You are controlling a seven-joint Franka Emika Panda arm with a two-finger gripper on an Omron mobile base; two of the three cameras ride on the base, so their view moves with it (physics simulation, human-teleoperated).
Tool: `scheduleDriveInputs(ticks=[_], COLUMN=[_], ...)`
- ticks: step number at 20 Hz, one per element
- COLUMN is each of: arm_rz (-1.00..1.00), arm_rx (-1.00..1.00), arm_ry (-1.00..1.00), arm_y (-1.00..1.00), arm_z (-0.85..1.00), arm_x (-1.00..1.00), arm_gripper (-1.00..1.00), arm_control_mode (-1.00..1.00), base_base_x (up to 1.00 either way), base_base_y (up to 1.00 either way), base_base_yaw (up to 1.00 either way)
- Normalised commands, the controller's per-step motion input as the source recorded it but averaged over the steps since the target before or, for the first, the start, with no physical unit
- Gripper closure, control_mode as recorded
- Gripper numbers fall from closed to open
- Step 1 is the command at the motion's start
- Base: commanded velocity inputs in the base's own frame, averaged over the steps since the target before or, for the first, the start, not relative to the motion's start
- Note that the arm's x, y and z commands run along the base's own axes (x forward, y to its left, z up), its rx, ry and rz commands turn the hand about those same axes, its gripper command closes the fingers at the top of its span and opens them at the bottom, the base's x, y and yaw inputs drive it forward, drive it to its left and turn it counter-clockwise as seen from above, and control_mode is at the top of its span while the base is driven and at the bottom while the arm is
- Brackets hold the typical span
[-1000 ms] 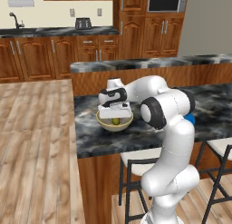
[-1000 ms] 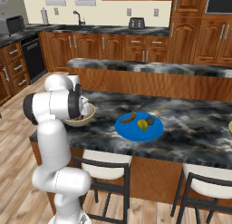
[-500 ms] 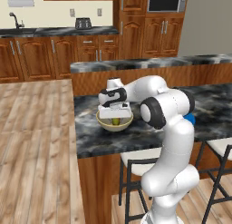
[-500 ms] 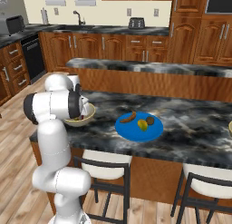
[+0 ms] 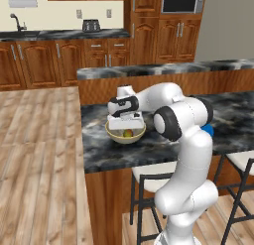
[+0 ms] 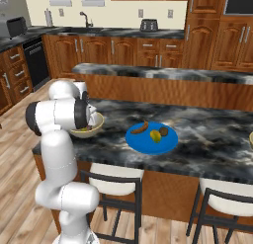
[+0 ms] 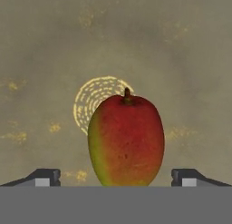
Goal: Take the fruits from the plate on the dining counter and place two fruits in each bowl.
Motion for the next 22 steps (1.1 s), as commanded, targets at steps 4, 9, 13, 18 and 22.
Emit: scheduleDriveInputs(ticks=[4, 9, 13, 18, 22], arm_rz=[0.0, 0.0, 0.0, 0.0, -0.01], arm_rx=[0.0, 0.0, 0.0, 0.0, 0.0], arm_ry=[-0.04, -0.1, -0.12, -0.18, -0.13], arm_y=[-0.04, -0.29, -0.6, -0.78, -0.82], arm_z=[0.38, 0.61, 0.49, 0.25, 0.15], arm_x=[-0.02, -0.19, -0.5, -0.47, -0.27], arm_gripper=[-1.0, -1.0, -1.0, -1.0, -1.0], arm_control_mode=[-1.0, -1.0, -1.0, -1.0, -1.0], base_base_x=[0.0, 0.0, 0.0, 0.0, 0.0], base_base_y=[0.0, 0.0, 0.0, 0.0, 0.0], base_base_yaw=[0.0, 0.0, 0.0, 0.0, 0.0])
